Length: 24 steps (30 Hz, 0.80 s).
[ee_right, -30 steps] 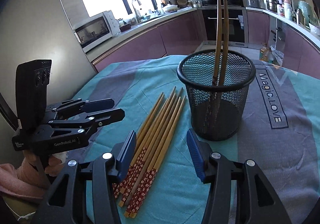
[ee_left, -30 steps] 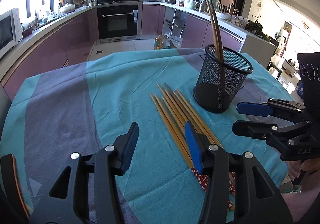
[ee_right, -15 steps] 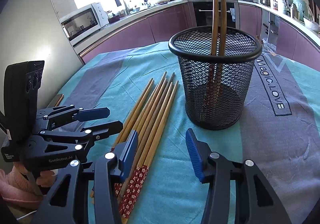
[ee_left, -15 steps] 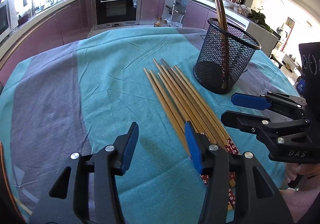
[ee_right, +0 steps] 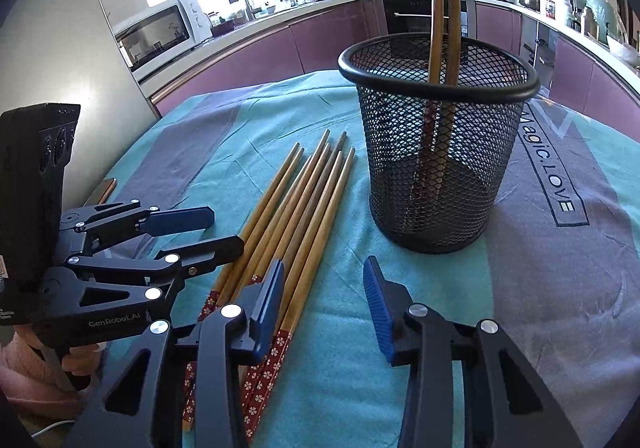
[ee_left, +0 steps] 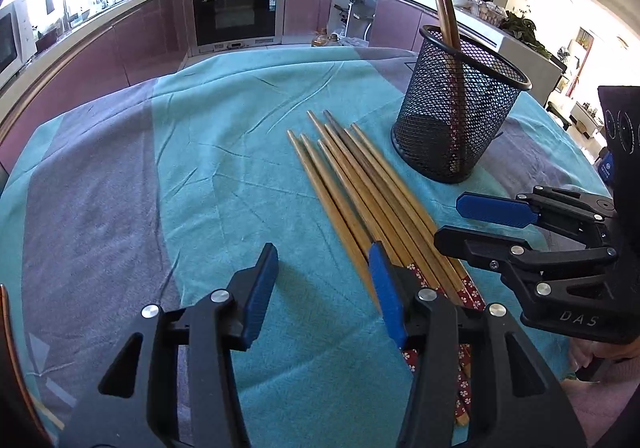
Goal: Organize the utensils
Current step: 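Move both tools back over the chopstick pile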
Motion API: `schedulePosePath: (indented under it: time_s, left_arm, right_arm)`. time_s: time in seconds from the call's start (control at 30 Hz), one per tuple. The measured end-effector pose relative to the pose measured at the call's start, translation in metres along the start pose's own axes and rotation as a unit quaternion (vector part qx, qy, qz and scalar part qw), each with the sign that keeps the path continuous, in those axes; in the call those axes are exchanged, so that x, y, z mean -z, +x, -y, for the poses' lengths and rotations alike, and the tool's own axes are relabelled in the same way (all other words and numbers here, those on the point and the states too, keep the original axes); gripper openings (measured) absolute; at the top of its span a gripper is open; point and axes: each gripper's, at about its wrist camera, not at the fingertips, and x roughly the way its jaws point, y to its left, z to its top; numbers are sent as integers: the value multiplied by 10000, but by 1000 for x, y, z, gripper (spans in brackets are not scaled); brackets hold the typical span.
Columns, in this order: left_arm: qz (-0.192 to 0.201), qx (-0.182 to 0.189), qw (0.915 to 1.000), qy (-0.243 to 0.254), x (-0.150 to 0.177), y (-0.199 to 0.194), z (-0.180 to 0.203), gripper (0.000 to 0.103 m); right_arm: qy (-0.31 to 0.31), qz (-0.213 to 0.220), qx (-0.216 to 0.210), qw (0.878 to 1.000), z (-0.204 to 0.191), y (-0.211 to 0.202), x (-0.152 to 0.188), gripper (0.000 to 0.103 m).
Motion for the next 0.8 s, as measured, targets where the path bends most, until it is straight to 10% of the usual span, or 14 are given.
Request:
schedulePosePath:
  time_s: [0.8]
  left_arm:
    - [-127,99,9998,-121,2,8,-12,40]
  right_arm:
    - [-282,-101,417,9987,-6,7,-2,28]
